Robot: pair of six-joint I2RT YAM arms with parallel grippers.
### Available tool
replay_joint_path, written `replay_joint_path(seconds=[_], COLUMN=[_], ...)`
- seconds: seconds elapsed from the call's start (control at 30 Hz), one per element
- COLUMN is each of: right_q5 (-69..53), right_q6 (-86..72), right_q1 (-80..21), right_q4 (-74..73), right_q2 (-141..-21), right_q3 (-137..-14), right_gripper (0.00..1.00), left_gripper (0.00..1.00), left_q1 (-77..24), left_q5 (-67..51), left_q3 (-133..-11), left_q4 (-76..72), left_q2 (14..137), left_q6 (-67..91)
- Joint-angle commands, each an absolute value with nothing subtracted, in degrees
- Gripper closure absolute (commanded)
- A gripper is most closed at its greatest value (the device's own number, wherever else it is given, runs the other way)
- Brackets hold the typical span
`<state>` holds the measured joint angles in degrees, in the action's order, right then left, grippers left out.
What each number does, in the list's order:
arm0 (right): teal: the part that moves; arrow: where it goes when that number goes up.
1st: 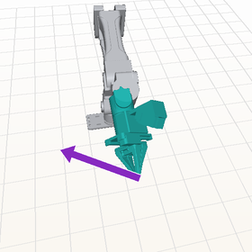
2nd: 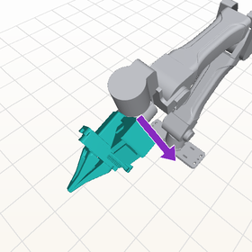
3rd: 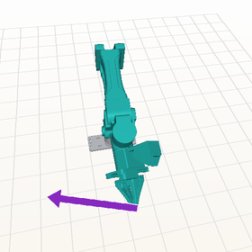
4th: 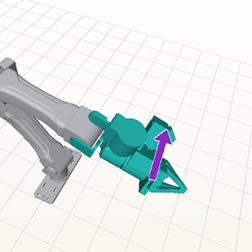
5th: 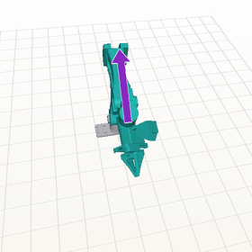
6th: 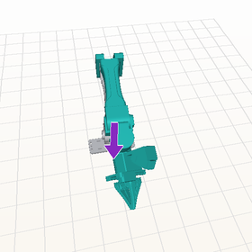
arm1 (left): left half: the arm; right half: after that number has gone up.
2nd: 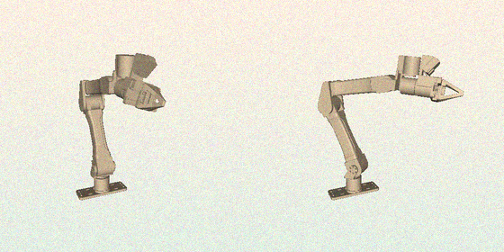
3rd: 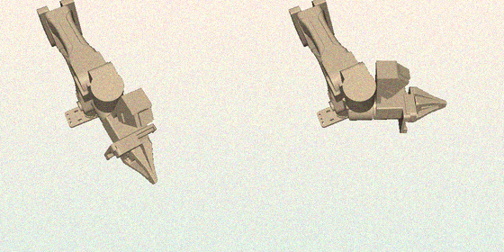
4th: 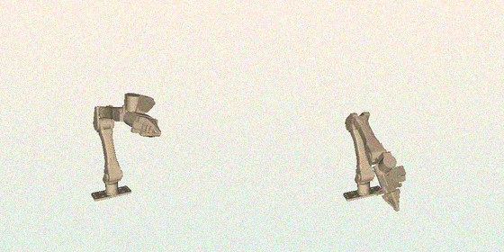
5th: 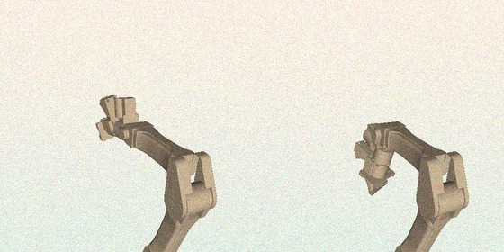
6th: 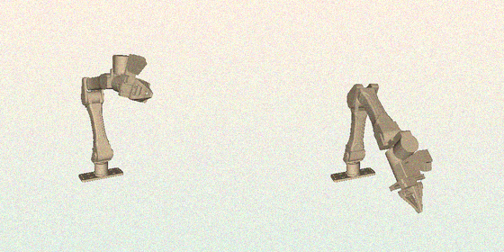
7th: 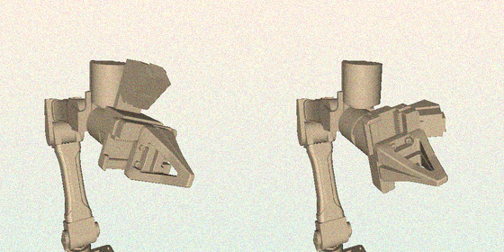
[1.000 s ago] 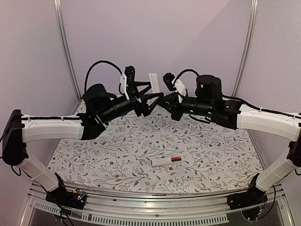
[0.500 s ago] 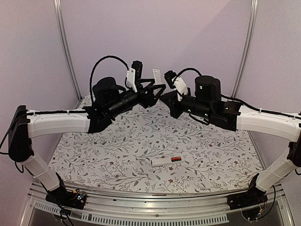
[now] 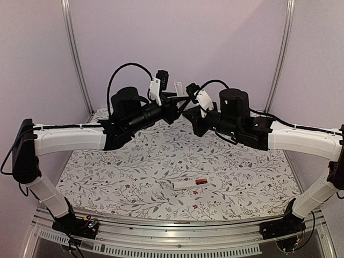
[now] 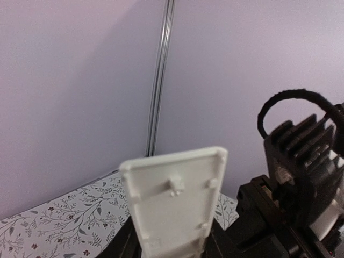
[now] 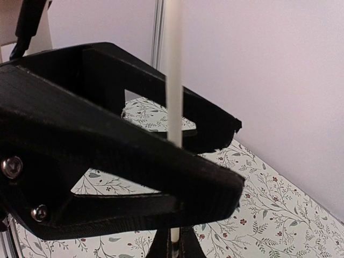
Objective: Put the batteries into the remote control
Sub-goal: Pass from the right arm to the left
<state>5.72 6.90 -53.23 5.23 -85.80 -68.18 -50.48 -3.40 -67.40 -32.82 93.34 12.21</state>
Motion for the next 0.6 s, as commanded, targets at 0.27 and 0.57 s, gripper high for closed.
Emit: replay_joint_path(seconds=[0.27,0.57], right_q5=[6.5,-17.8], right_q6=[9.3,19.6], right_q1=[-53.7,-51.0], right_q4=[3.7,-3.7], right_q2=[-85.1,-73.3], right_q3=[-68.5,-64.3], right_gripper=[0.79,0.23], left_gripper=[0.73,0.77], left_q1=[-50.6,-50.4], left_q5=[-5.7,-23.9], left_q3=[-65.7,-60.6], left_q4=[-35.9,-36.9], left_q2=[92.2,86.5], left_q6=[9.7,-1.8])
